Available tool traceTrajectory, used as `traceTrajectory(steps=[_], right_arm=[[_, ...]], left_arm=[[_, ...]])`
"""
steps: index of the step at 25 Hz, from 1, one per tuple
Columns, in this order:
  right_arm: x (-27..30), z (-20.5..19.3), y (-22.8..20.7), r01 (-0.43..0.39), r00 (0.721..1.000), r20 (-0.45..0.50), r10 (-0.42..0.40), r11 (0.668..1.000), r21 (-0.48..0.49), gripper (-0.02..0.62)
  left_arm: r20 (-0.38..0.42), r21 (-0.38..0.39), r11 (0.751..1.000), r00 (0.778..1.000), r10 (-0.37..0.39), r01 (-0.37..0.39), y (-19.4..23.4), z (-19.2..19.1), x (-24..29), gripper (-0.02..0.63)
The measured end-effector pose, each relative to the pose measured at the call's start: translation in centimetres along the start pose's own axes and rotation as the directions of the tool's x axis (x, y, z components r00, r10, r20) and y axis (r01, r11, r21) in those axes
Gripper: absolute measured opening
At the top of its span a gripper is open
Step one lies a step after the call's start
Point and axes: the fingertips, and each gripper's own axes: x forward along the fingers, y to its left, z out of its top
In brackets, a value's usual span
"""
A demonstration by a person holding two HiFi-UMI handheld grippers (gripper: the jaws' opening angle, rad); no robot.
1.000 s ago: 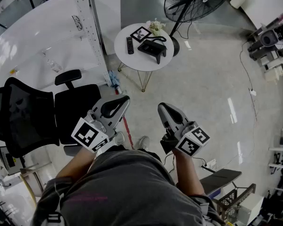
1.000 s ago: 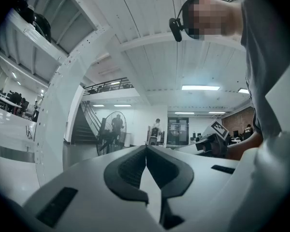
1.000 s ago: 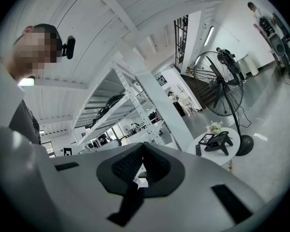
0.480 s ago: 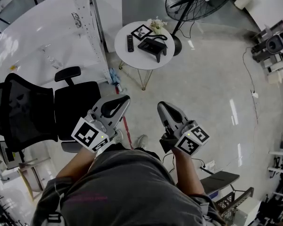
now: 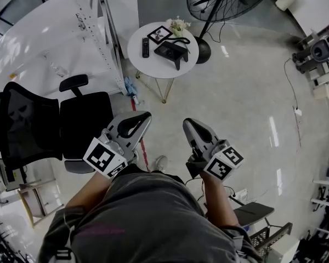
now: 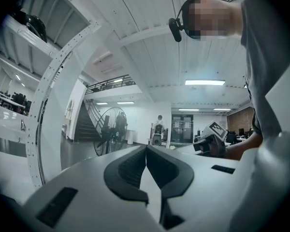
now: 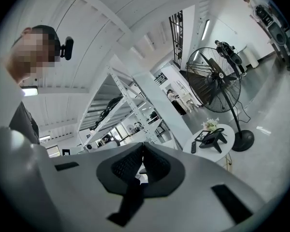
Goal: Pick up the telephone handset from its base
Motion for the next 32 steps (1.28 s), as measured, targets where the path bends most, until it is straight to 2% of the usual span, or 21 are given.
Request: traceTrajectory(steps=[9, 17, 25, 32], right_arm=[[-3.5, 0.9, -3.4, -0.029, 0.999, -0.023, 0.029, 0.999, 0.028, 0.020], [-4.1, 1.8, -5.7, -0.032, 0.999, -0.035, 0.034, 0.999, 0.040, 0.020], [-1.2, 2.8, -8.3, -0.029, 0.998, -0.048, 0.031, 0.999, 0.041, 0.021], [3.7, 4.5, -11.5, 0.007, 0.999, -0.047, -0.004, 0.999, 0.053, 0.020]], left_arm=[[-0.008, 0.021, 0.999, 1.000, 0.025, -0.025, -3.1, -0.7, 3.1, 0.018], [-0.005, 0.029, 0.999, 0.999, 0.037, -0.036, -2.9, -0.6, 5.3, 0.018], [-0.002, 0.026, 0.999, 0.999, 0.033, -0.033, 0.4, -1.2, 7.9, 0.018], [-0.010, 0.003, 1.000, 1.000, 0.010, -0.010, 6.3, -1.5, 11.2, 0.018]])
